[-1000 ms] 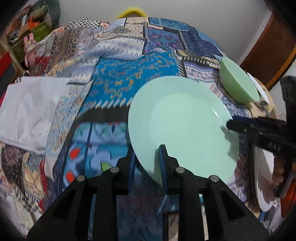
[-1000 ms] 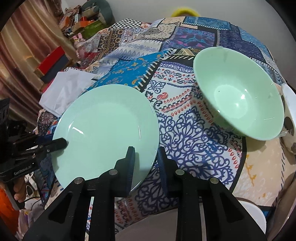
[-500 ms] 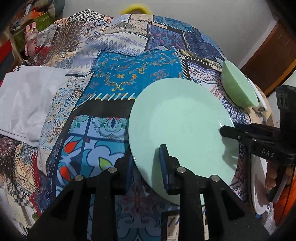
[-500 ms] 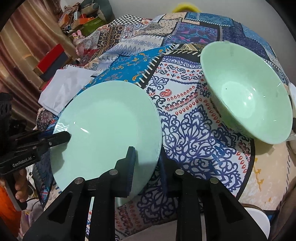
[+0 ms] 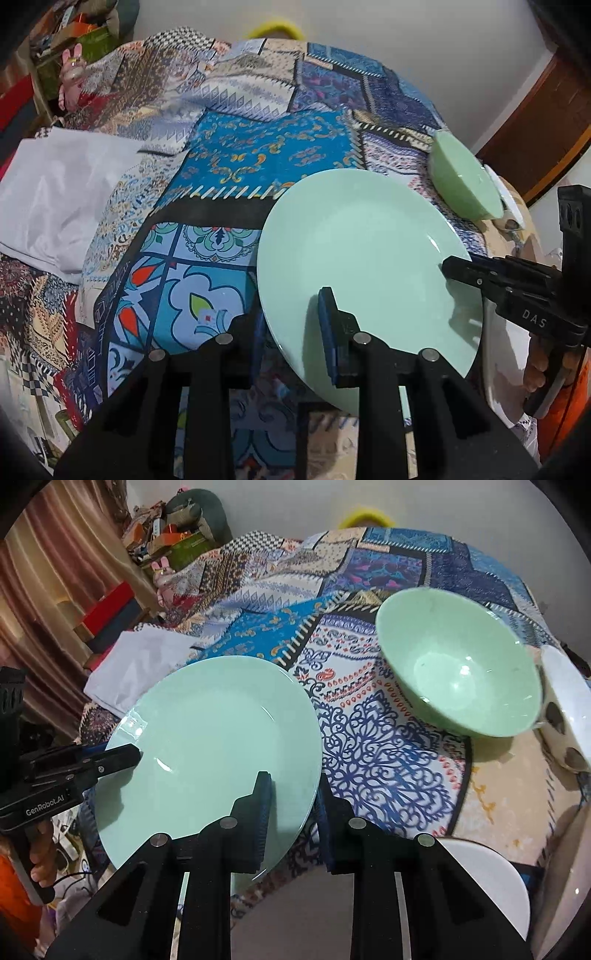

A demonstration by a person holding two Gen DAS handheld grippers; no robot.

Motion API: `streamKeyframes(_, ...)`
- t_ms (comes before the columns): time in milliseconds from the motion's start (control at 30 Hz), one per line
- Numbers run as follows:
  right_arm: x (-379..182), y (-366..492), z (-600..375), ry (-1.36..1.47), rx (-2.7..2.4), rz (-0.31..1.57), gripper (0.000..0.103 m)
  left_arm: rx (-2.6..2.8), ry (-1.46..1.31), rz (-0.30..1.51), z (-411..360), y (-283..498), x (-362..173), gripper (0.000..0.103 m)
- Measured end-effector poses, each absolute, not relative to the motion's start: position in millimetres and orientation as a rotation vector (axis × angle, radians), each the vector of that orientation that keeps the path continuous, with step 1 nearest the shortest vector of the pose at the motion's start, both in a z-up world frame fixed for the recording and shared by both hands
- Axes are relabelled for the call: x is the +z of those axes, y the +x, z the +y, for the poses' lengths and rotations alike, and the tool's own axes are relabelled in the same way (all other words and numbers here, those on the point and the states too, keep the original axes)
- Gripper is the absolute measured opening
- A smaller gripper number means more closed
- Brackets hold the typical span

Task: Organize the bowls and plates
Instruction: 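Carry the green plate over the white plate and lower it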

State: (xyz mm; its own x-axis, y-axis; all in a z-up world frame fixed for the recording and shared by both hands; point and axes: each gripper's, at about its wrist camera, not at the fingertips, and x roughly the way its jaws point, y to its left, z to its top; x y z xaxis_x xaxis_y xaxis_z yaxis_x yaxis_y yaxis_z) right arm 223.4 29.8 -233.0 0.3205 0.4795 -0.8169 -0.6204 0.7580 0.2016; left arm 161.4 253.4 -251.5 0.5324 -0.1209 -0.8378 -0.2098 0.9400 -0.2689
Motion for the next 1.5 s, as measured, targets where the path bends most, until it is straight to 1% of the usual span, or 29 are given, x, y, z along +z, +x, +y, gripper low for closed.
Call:
streamKeyframes(467,-187,193,-14,-0.124,0.693,0.911,0.021,0.016,-0.29,0.926,213,134,-193,0.026)
streamKeyframes(833,-178,175,-61,-0.067,0.643,0.874,0.021,-0.02,-0.25,0.887,169,117,-163,0.026)
streamKeyframes(1133,-186,165,-104,-0.031,0.596,0.887,0.021,-0.06,-0.228,0.901,127,114,-161,0.026)
streamKeyframes(1500,-206,158,-136,-0.003,0.554,0.938,0.021,-0.107,-0.225,0.96,85,119,-183,0.026)
